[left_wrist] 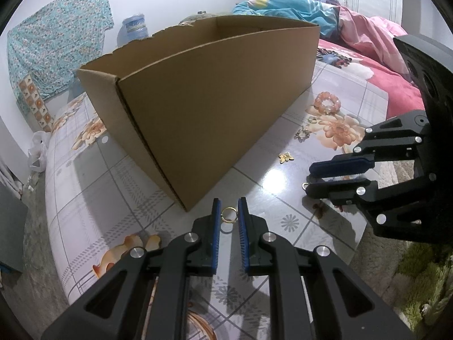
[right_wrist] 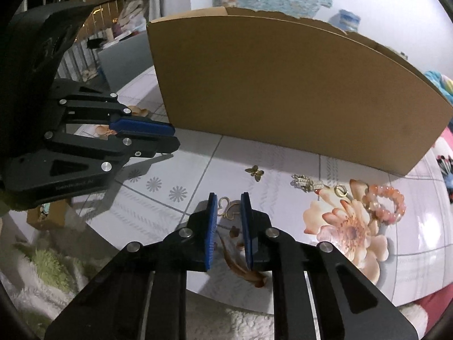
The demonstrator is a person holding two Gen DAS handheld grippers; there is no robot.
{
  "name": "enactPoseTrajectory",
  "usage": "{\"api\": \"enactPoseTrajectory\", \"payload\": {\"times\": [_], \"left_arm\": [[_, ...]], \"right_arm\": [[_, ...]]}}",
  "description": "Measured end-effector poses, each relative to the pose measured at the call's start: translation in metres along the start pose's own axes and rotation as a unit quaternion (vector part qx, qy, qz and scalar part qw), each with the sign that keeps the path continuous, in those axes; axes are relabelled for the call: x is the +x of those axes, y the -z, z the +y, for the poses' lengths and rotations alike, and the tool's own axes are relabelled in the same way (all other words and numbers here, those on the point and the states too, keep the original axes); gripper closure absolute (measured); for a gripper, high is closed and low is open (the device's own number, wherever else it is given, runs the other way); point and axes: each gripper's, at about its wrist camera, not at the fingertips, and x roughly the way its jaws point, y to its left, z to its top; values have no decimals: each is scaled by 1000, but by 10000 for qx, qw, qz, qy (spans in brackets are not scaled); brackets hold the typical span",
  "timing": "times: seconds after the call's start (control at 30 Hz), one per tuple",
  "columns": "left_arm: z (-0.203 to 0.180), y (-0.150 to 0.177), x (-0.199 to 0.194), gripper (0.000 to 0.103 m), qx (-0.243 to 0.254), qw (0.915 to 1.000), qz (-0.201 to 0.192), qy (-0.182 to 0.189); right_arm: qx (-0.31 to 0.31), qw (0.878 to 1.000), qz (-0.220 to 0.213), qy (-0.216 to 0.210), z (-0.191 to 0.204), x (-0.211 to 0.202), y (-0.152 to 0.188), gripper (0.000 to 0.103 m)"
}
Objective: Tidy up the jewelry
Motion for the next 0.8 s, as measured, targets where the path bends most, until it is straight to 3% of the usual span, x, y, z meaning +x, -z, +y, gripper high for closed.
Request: {"api": "enactPoseTrajectory", "payload": {"times": [0.07, 0.17, 0.43, 0.57, 0.6, 0.7, 0.8], "left_arm": [[0, 0, 0, 92, -8, 10000, -5, 3], [0, 0, 0, 92, -10, 10000, -1, -4], [1, 0, -1, 92, -11, 10000, -18, -48], [1, 0, -1, 92, -11, 10000, -15, -62], [1, 0, -1, 92, -13, 10000, -10, -64], [1, 0, -1, 92, -29, 10000, 1, -76], [1, 0, -1, 92, -50, 9999, 5, -87]], "right_arm": [[31, 10000, -8, -30, -2, 0, -1, 89], [124, 9999, -20, -102, -6, 0, -2, 101], [300, 9994, -66, -182, -21, -8, 0, 102], [429, 9989, -116, -123, -22, -18, 3, 96], [454, 9988, -106, -125, -24, -19, 4, 88], [567, 9983, -99, -69, -25, -22, 6, 77], [674, 9977, -46, 40, -25, -20, 5, 75]]}}
